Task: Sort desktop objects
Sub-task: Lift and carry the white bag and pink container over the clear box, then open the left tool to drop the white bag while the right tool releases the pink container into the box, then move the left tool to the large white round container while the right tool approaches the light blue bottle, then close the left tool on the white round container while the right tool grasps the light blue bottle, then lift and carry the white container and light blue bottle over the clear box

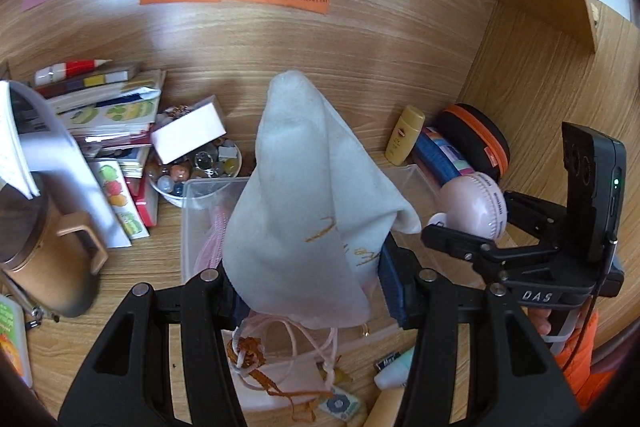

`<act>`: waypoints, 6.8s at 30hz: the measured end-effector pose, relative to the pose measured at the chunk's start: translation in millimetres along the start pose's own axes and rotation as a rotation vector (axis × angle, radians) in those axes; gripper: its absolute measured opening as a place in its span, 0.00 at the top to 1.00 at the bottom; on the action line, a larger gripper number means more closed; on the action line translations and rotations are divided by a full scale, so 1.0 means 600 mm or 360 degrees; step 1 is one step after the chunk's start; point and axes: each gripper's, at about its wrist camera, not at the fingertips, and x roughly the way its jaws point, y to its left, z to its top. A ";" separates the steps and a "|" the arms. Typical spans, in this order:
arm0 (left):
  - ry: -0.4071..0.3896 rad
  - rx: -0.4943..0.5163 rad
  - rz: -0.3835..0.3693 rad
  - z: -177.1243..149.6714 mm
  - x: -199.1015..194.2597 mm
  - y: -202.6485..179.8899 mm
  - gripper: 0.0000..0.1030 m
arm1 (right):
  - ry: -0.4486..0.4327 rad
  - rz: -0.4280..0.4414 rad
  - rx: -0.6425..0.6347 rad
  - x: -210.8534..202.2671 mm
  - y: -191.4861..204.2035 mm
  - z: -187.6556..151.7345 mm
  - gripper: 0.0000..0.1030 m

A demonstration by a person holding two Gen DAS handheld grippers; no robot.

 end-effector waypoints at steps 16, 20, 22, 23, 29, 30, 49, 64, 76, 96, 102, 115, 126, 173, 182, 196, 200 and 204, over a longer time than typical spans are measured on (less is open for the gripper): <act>0.0162 -0.0020 0.0004 -0.006 0.081 0.005 0.49 | 0.0112 0.0011 0.0045 0.057 -0.012 -0.018 0.43; 0.0178 -0.0007 0.0021 -0.010 0.084 0.003 0.49 | 0.0106 0.0003 0.0048 0.054 -0.013 -0.017 0.43; 0.0187 -0.0002 0.0031 -0.013 0.087 0.004 0.49 | 0.0105 -0.0018 0.0032 0.055 -0.010 -0.018 0.42; 0.0188 0.0002 0.0038 -0.014 0.087 0.003 0.49 | 0.0105 -0.0018 0.0031 0.055 -0.009 -0.017 0.43; 0.0186 0.0033 0.0088 -0.016 0.088 0.000 0.49 | 0.0103 -0.0032 0.0011 0.057 -0.002 -0.020 0.43; 0.0184 0.0035 0.0089 -0.016 0.087 -0.001 0.49 | 0.0098 -0.0038 0.0005 0.057 -0.001 -0.021 0.43; 0.0019 0.0091 0.0289 -0.018 0.011 -0.015 0.26 | -0.0007 -0.0150 -0.0146 0.028 0.032 -0.021 0.24; -0.0010 0.0021 0.0376 -0.078 -0.050 0.015 0.12 | -0.0036 -0.0231 -0.0194 -0.024 0.062 -0.036 0.19; 0.0081 -0.0047 0.0384 -0.141 -0.062 0.040 0.11 | 0.0003 -0.0293 -0.0205 -0.049 0.083 -0.087 0.19; 0.0294 -0.0079 0.0268 -0.190 -0.001 0.023 0.10 | 0.0143 -0.0322 -0.0202 -0.070 0.088 -0.172 0.19; 0.0339 -0.0136 0.0220 -0.186 0.017 0.030 0.10 | 0.0210 -0.0288 -0.0197 -0.051 0.087 -0.184 0.19; 0.0285 -0.0288 0.0273 -0.191 0.013 0.064 0.09 | 0.0270 -0.0169 -0.0088 -0.022 0.068 -0.182 0.19; 0.0254 -0.0320 0.0289 -0.192 0.002 0.097 0.09 | 0.0272 -0.0165 -0.0032 -0.002 0.070 -0.180 0.30; 0.0285 -0.0186 0.0378 -0.195 0.023 0.081 0.37 | 0.0383 -0.0114 -0.0129 0.036 0.054 -0.191 0.78; 0.0221 -0.0183 0.0414 -0.196 0.005 0.081 0.37 | 0.0319 -0.0064 -0.0082 0.009 0.054 -0.177 0.78; 0.0133 -0.0188 0.0431 -0.198 -0.040 0.058 0.37 | 0.0154 -0.0067 -0.0096 -0.060 0.070 -0.144 0.78; 0.0080 -0.0171 0.0426 -0.188 -0.062 0.047 0.37 | 0.0112 -0.0069 -0.0120 -0.074 0.078 -0.136 0.78; 0.0032 -0.0149 0.0418 -0.177 -0.078 0.038 0.37 | 0.0079 -0.0087 -0.0115 -0.082 0.074 -0.129 0.78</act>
